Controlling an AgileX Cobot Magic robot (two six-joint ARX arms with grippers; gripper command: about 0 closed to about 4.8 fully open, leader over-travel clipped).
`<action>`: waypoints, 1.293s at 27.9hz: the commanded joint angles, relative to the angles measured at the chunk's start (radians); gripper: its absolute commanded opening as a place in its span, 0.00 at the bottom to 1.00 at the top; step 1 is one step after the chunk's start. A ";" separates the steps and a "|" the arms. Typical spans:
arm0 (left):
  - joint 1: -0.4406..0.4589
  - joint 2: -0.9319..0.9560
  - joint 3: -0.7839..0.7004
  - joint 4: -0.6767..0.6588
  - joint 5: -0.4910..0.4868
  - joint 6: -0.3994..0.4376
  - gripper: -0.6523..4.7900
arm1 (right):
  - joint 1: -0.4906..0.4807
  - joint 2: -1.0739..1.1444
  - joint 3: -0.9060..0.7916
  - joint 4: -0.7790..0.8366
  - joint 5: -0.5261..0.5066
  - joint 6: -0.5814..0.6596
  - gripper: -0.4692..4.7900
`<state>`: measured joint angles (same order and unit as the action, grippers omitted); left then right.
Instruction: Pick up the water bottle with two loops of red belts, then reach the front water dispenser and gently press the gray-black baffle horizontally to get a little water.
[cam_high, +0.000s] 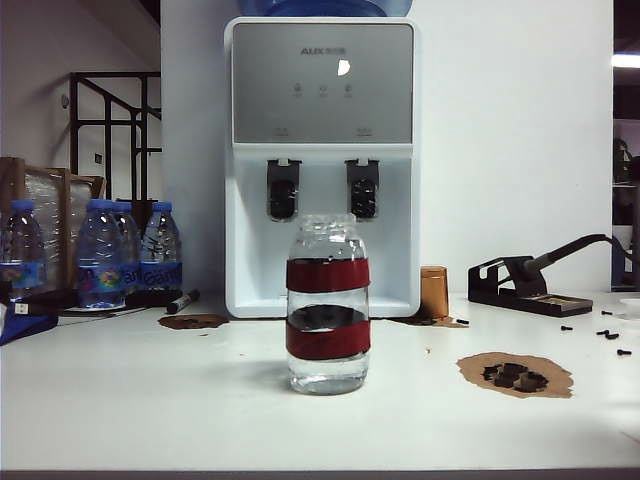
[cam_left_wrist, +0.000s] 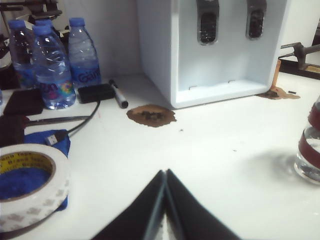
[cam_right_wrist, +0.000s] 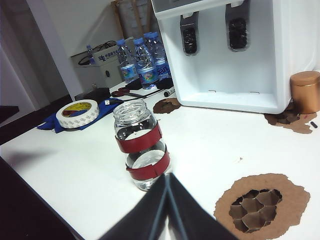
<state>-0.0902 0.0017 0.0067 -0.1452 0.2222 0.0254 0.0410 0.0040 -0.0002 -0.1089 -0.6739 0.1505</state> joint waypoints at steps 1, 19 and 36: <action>0.000 -0.001 -0.002 0.000 -0.002 0.005 0.11 | 0.002 0.003 -0.004 0.013 -0.027 0.002 0.09; 0.000 -0.001 -0.002 0.000 -0.002 0.005 0.11 | 0.002 0.002 -0.004 0.013 -0.104 0.010 0.09; 0.000 -0.001 -0.002 0.000 -0.002 0.005 0.11 | 0.002 0.002 -0.004 0.013 -0.097 0.040 0.09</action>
<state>-0.0902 0.0017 0.0067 -0.1463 0.2218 0.0254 0.0410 0.0040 -0.0002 -0.1089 -0.7673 0.1814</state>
